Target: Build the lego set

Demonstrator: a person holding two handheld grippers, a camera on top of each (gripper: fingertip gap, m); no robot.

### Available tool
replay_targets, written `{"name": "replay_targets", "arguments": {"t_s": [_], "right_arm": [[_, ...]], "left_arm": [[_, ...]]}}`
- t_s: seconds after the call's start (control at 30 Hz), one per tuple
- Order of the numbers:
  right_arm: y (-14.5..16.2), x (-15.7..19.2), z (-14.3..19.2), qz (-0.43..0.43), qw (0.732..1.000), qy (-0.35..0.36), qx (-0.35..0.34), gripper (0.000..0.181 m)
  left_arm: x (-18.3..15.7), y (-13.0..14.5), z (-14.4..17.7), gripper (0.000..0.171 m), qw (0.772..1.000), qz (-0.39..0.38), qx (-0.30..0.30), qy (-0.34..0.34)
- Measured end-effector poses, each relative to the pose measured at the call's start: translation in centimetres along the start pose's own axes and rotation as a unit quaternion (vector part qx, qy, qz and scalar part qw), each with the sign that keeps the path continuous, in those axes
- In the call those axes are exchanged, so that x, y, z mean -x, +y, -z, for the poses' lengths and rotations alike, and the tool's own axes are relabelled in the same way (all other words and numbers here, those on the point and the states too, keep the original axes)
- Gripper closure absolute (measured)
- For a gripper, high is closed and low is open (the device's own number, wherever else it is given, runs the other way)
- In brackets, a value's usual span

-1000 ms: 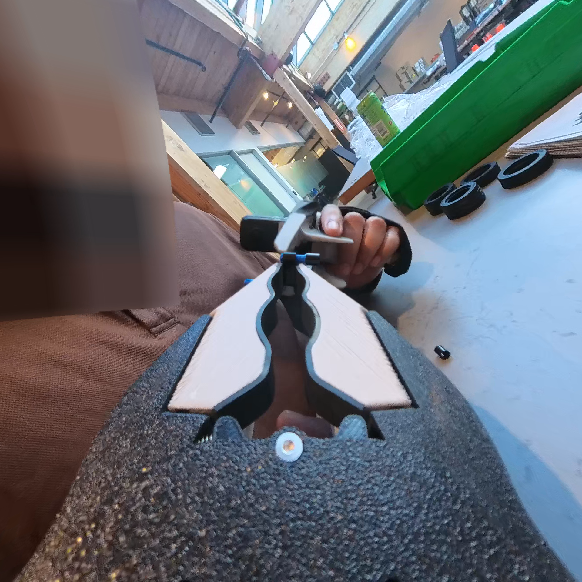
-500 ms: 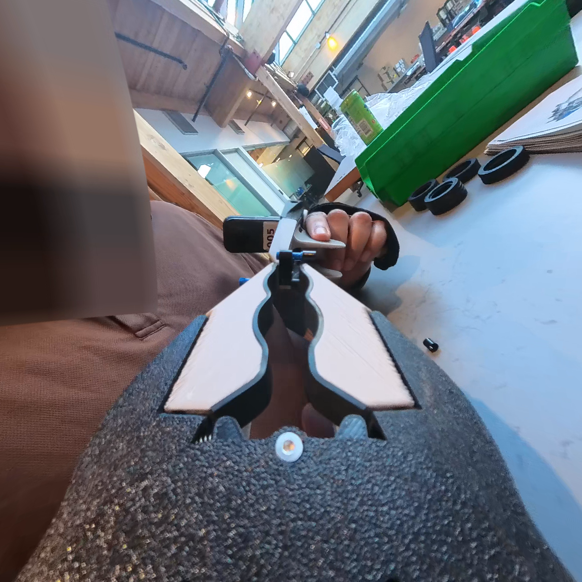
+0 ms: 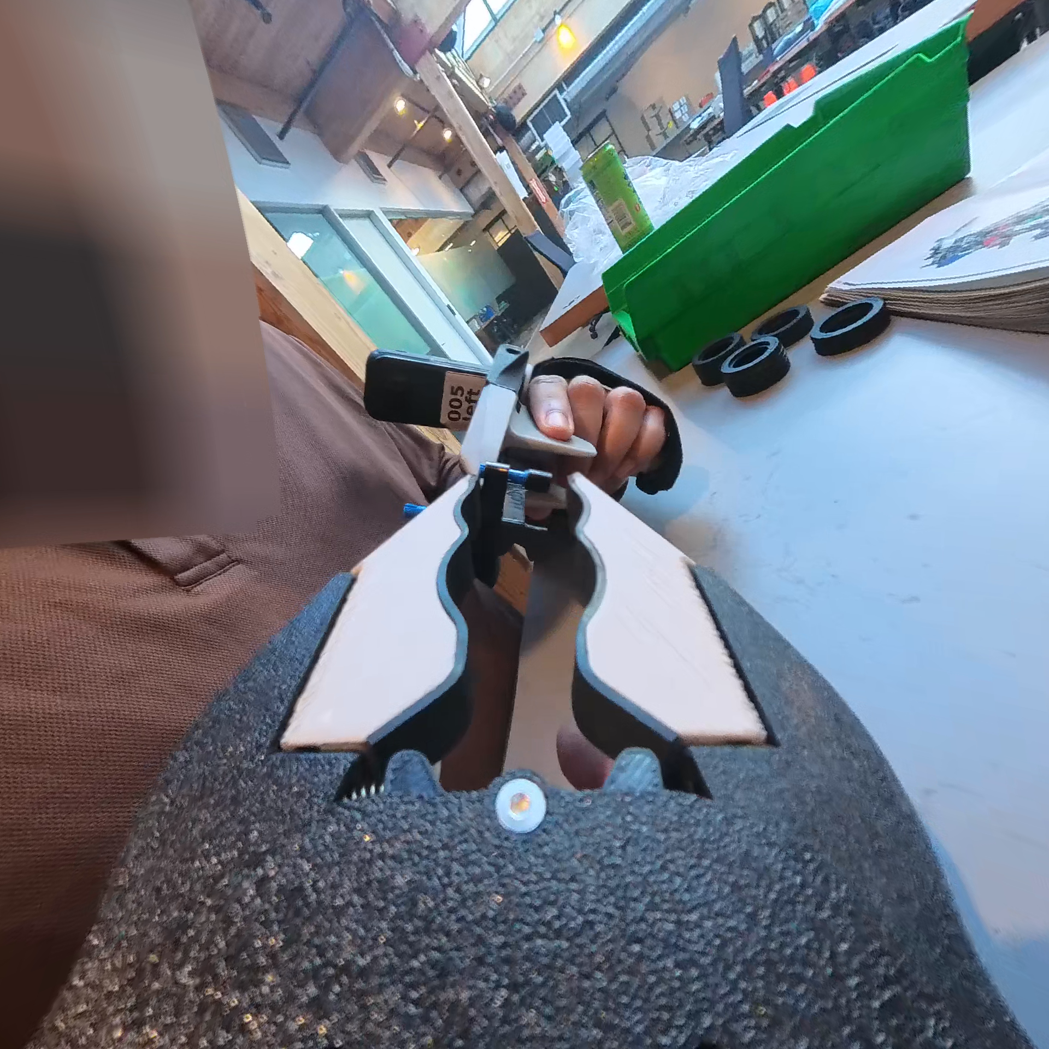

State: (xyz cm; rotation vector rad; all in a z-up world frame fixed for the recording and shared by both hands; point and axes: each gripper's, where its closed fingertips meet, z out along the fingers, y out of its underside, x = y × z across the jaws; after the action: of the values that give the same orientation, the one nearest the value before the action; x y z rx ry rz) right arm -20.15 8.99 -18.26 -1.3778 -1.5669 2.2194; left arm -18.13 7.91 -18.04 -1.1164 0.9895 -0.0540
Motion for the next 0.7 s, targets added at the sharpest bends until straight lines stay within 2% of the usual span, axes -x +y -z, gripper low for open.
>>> {"name": "replay_targets", "arguments": {"t_s": [0.03,0.2,0.37,0.53,0.7], "right_arm": [[0.00,0.23,-0.02,0.008,1.000,-0.003,0.001,0.157],[0.00,0.38,-0.05,0.067,0.997,0.023,0.009,0.158],[-0.36,0.58,-0.29,0.132,0.990,0.051,-0.005,0.160],[-0.07,0.81,-0.42,0.137,0.989,0.047,-0.014,0.163],[-0.12,0.68,-0.38,0.174,0.982,0.076,-0.006,0.166]], "left_arm": [[-0.03,0.01,0.01,0.166,1.000,0.002,0.000,0.002],[-0.12,0.11,0.13,0.166,1.000,0.026,0.001,0.012],[0.07,0.13,0.35,0.165,0.997,0.080,-0.003,0.020],[-0.06,0.18,0.38,0.165,0.995,0.095,-0.004,0.026],[0.07,0.62,0.38,0.164,0.993,0.117,0.002,0.029]]}}
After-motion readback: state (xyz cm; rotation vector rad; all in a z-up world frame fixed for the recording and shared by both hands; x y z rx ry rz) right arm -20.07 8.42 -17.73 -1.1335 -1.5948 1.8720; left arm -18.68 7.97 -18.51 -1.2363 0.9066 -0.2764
